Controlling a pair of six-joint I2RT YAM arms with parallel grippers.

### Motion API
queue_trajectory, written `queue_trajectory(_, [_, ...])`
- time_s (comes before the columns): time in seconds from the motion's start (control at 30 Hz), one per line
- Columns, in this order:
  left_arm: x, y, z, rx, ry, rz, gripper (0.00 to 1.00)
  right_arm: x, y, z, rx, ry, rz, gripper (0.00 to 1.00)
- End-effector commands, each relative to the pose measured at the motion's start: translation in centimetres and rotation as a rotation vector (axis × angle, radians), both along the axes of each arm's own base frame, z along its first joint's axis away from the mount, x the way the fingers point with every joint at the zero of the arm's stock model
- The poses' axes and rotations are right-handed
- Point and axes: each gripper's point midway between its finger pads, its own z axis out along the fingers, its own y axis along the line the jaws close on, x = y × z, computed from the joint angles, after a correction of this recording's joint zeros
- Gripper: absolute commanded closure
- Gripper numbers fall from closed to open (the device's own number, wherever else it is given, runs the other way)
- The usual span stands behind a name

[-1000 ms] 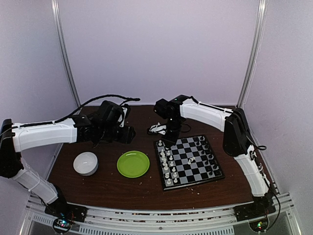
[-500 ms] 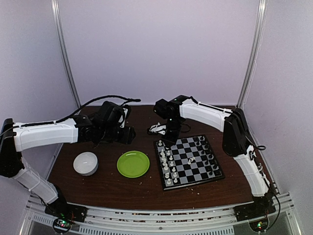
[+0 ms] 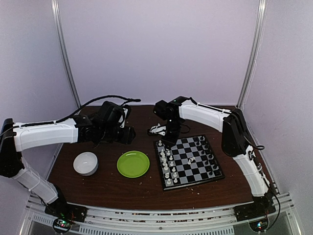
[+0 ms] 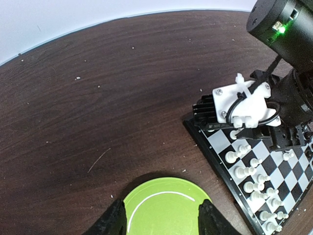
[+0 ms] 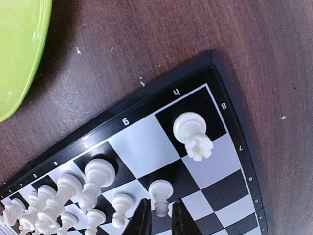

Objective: Set up the chess pieces on the board
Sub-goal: Place the pawn at b2.

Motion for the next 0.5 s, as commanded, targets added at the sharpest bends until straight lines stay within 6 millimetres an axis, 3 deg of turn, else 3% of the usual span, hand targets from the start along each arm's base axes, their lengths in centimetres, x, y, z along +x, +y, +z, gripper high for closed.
queue_trajectory(0.0, [0.5, -0.2, 0.6, -0.012, -0.025, 0.001, 0.49, 0.4, 0.4, 0.5, 0.018, -0.011, -0.01, 0.81])
queue_trajectory(0.3, [0.6, -0.3, 1.3, -0.02, -0.039, -0.004, 0.49, -0.3, 0.0, 6.8, 0.101, -0.072, -0.007, 0.72])
queue_trajectory(0.43, [0.6, -0.7, 1.8, -0.026, -0.045, -0.029, 0.5, -1.1, -2.3, 9.0, 0.117, -0.103, -0.015, 0.72])
queue_trajectory(0.47, [0.5, -0.8, 1.8, -0.029, -0.045, -0.039, 0.5, -1.7, -3.3, 8.7, 0.107, -0.089, -0.018, 0.72])
